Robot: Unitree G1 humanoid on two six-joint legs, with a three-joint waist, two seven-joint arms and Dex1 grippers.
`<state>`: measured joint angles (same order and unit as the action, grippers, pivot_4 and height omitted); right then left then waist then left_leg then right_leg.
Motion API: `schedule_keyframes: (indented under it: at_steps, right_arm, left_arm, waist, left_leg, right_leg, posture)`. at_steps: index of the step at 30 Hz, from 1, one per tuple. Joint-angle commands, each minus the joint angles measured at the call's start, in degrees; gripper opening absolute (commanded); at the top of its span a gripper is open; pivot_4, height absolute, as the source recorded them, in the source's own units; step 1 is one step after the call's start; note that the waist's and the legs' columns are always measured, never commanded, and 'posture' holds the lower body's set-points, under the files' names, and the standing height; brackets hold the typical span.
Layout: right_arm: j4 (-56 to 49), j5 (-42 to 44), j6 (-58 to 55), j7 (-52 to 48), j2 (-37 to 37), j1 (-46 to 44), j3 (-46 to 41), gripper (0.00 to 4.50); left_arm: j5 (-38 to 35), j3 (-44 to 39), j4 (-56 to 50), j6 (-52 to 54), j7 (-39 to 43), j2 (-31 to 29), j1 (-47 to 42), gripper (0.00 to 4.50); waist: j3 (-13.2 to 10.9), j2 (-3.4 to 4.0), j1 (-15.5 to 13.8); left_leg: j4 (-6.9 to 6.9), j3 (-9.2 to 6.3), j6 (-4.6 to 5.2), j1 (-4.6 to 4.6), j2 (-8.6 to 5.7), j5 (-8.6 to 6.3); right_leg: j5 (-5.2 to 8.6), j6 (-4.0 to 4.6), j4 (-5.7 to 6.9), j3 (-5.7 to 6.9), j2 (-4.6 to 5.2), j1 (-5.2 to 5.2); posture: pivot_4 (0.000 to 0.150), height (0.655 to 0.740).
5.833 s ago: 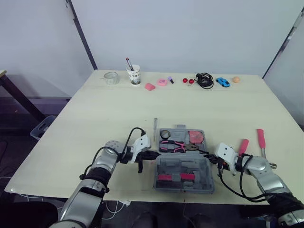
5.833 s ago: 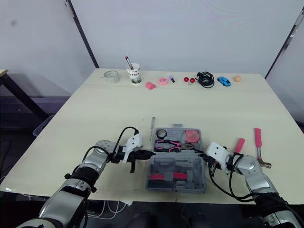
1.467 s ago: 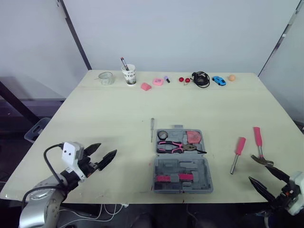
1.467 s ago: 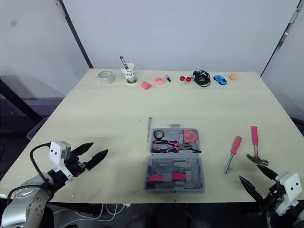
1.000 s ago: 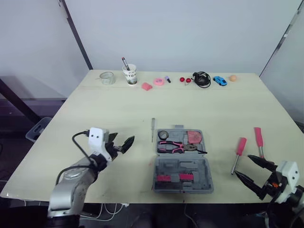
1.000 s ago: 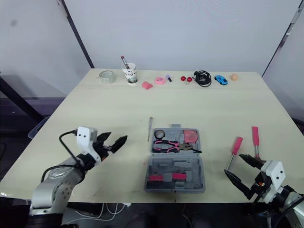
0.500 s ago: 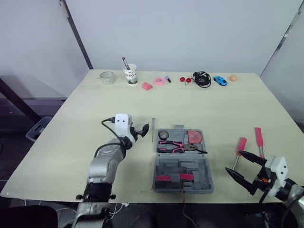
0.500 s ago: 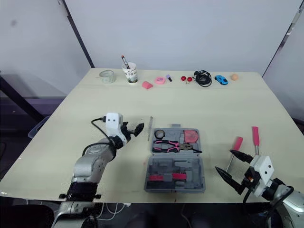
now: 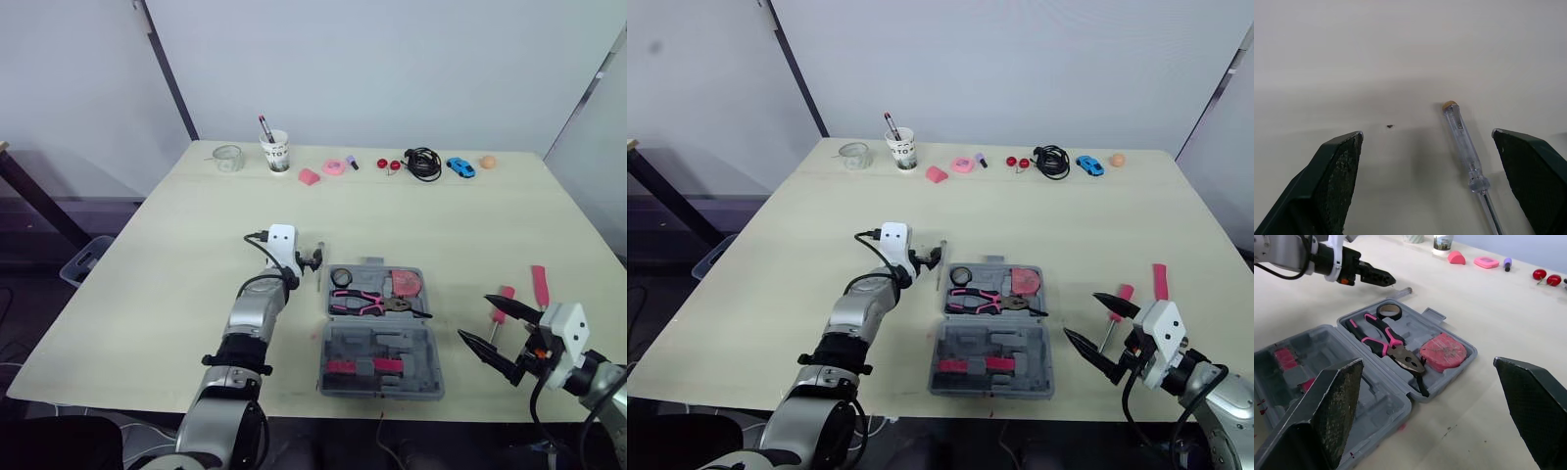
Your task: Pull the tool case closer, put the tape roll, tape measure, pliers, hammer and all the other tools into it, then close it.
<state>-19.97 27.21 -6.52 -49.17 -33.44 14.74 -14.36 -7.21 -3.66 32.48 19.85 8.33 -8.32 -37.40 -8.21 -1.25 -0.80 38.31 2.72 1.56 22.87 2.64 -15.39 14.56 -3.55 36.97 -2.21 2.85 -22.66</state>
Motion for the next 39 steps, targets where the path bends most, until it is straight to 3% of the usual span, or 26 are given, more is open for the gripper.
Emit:
schedule_keyframes:
  at_steps: [1,9,20,39]
  right_arm:
    - [-2.62,0.95,-0.86,0.84,-0.78,-0.70,-1.15,4.49]
    - [-3.01,0.82,-1.48,1.65,-0.56,-1.00,-1.42,4.49]
    - [-3.72,1.23,-2.24,1.77,-0.76,-0.59,-1.65,4.49]
    - [-2.28,0.66,-1.03,0.59,-1.22,-0.18,-1.99,4.49]
  left_arm:
    - [1.76,0.53,4.21,-2.70,-1.06,0.54,-3.64,4.50]
    - [4.71,1.30,13.45,-4.69,-2.60,0.72,-8.35,4.50]
    - [7.30,2.17,18.33,-4.80,-3.74,0.10,-10.67,4.50]
    - [8.35,2.43,12.97,-0.54,-4.09,0.72,-5.75,4.50]
  waist:
    - [0.00,-0.01,0.02]
    - [-0.01,-0.02,0.04]
    - [-0.03,-0.05,0.05]
    - [-0.01,-0.02,0.12]
  left_leg:
    - [0.00,-0.01,0.00,0.00,0.00,0.00]
    - [0.00,0.00,0.00,0.00,0.00,0.00]
    - [0.00,0.01,0.00,0.00,-0.01,0.00]
    - [0.00,0.01,0.00,-0.02,0.00,0.00]
  right_leg:
    - [0.00,-0.01,0.00,0.01,0.00,0.00]
    - [-0.02,-0.04,0.00,0.01,-0.01,0.00]
    - [-0.03,-0.06,0.00,0.01,-0.01,0.00]
    - [-0.04,-0.07,0.02,-0.01,-0.01,0.00]
  posture:
    - [0.150,0.7400]
    - [0.150,0.7400]
    - [0.150,0.7400]
    - [0.150,0.7400]
